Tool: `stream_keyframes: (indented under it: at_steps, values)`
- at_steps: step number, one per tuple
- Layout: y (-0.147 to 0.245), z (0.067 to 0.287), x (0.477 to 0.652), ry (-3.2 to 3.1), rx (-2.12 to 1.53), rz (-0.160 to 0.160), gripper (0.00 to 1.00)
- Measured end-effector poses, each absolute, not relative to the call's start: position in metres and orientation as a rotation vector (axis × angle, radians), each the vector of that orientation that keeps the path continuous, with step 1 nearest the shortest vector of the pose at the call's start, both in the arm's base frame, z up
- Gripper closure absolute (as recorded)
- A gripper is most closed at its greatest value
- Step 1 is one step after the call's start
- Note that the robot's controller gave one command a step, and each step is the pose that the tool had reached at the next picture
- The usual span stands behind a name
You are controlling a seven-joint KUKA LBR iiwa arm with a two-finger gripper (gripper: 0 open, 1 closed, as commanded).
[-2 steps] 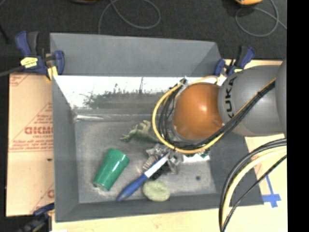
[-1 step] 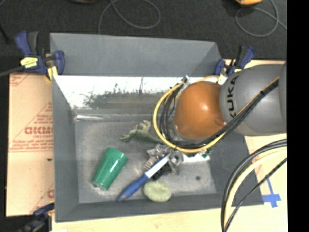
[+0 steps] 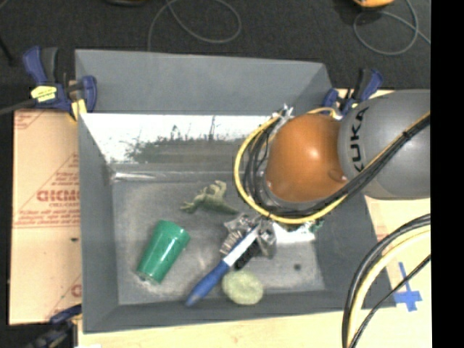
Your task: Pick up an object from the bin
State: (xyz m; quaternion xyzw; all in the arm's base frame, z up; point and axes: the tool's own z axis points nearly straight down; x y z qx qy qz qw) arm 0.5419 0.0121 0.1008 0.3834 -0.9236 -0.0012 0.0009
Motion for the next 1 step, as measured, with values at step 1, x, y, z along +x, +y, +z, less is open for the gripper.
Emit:
stream_keyframes:
  at_steps: [1]
  values:
    - [0.012,0.123,0.543,-2.901,1.207,0.0,1.0]
